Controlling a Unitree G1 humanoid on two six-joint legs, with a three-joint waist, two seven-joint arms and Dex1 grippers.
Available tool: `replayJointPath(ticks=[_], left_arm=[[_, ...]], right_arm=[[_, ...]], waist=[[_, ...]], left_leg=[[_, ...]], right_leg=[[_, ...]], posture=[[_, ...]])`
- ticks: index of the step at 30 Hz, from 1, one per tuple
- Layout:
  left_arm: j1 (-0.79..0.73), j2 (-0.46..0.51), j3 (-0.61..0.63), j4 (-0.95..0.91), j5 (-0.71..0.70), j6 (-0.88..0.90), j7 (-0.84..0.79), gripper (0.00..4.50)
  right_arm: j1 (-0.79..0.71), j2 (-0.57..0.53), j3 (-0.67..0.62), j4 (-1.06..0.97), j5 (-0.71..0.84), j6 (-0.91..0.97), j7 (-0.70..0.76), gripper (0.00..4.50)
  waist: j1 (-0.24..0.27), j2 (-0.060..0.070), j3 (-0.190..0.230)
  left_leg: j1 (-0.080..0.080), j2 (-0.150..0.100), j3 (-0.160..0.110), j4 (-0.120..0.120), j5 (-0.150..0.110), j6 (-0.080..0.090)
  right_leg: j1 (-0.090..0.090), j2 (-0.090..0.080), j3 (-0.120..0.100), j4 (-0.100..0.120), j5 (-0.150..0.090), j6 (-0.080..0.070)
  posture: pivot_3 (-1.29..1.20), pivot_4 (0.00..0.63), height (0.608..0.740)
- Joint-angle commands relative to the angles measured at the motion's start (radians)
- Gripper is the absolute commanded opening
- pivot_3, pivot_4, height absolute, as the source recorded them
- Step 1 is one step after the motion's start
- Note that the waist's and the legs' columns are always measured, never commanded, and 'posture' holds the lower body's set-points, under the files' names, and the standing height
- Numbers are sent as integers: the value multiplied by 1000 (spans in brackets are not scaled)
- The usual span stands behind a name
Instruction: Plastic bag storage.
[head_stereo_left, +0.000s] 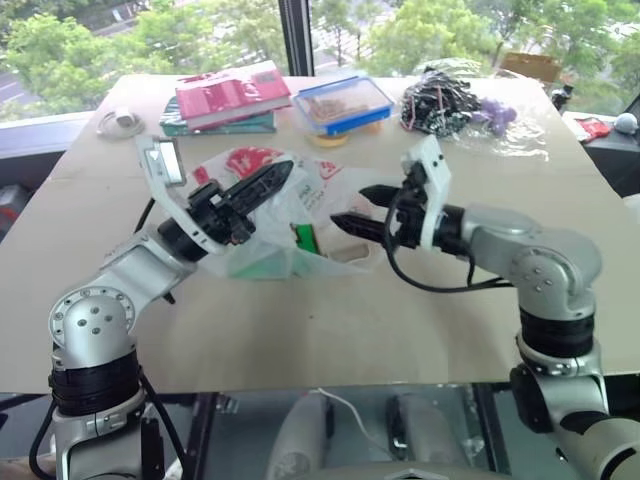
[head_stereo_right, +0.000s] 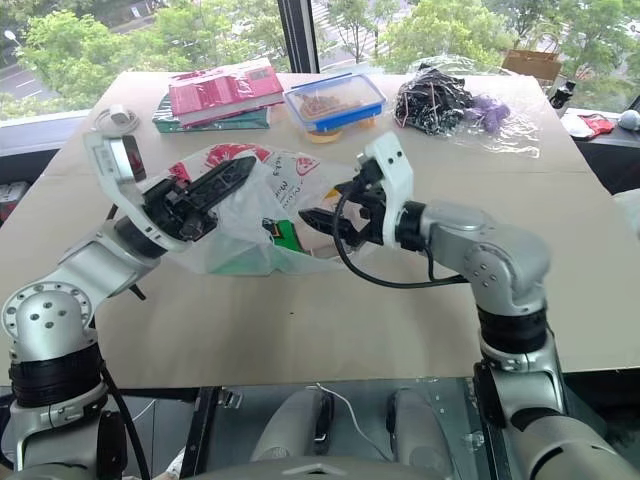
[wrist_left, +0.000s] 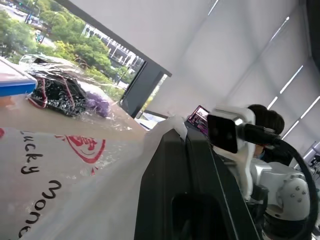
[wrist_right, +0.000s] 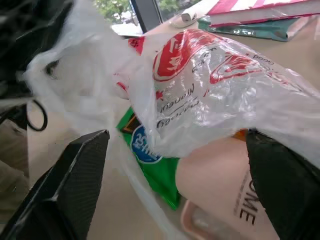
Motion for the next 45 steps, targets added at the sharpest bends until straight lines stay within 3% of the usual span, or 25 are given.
replayJointPath(ticks=[1, 5, 9, 16, 19, 26, 27, 31, 38, 43, 45], left_arm=[[-11, 3, 20, -17, -14, -11, -9, 0], [-7, 0, 16, -17, -7, -12, -15, 0], [-9, -2, 12, -20, -1, -12, -23, 0], [-7, 1, 6, -27, 5, -6, -32, 0], [-1, 5, 12, -38, 1, -5, -27, 0], [-1, 1, 29, -50, -29, -9, 13, 0], [-14, 0, 32, -43, -41, -10, 22, 0], [-126, -1, 38, 14, -101, -18, 61, 0], [-476, -38, 56, 212, -158, -67, 165, 0], [-756, -21, 43, 509, -5, -123, 99, 0], [-843, -22, -4, 635, 120, -161, 51, 0]], right_arm=[[61, -85, -112, -200, 98, 64, -17, 4459], [135, -86, -233, -274, 272, 77, -37, 4459], [199, -147, -189, -194, 107, 54, -148, 4459], [186, -127, -77, -29, 19, -75, -105, 4459], [155, -110, -73, 17, 24, -132, -63, 3629], [112, -76, -119, 34, 144, -151, 4, 193], [98, -60, -145, 46, 183, -152, 5, 29], [25, -36, -244, 91, 370, -120, 7, 29], [-203, 11, -387, 265, 630, -203, -125, 29], [-446, -39, -480, 483, 606, -345, -191, 29], [-518, -89, -496, 564, 576, -375, -184, 29]], waist=[[3, 0, 0], [-4, 0, 0], [-4, 0, 0], [-5, 0, 0], [-4, 0, 0], [-2, 0, 0], [-2, 0, 0], [1, -1, 0], [-1, -1, 1], [2, -1, 5], [2, -1, 5]], left_leg=[[0, 0, 0, 0, 0, 0], [0, 0, 0, 0, 0, 0], [2, 1, 2, 0, 0, 0], [1, 1, 3, 1, 0, 0], [1, 1, 3, 1, 0, 0], [1, 1, 2, 1, 0, 0], [1, 1, 2, 1, 0, 0], [1, 1, 1, 1, 0, 0], [-1, 0, 0, 2, 0, 0], [-5, -3, 3, 4, 0, 0], [-7, -4, 3, 4, 0, 0]], right_leg=[[0, 0, 0, 0, 0, 0], [1, 0, 0, -1, 0, 0], [1, 1, 1, 0, 0, 0], [1, 1, 2, -1, 0, 0], [1, 1, 2, -1, 0, 0], [1, 1, 2, -1, 0, 0], [1, 1, 2, -1, 0, 0], [1, 1, 1, 0, 0, 0], [1, 1, 0, 0, 0, 0], [-1, 1, -2, 0, 0, 0], [-2, 1, -3, -1, 0, 1]], posture=[[0, 150, 740], [0, 150, 740], [0, 150, 740], [0, 150, 740], [0, 150, 740], [0, 150, 740], [0, 150, 740], [0, 150, 740], [0, 150, 740], [0, 150, 740], [0, 150, 740]])
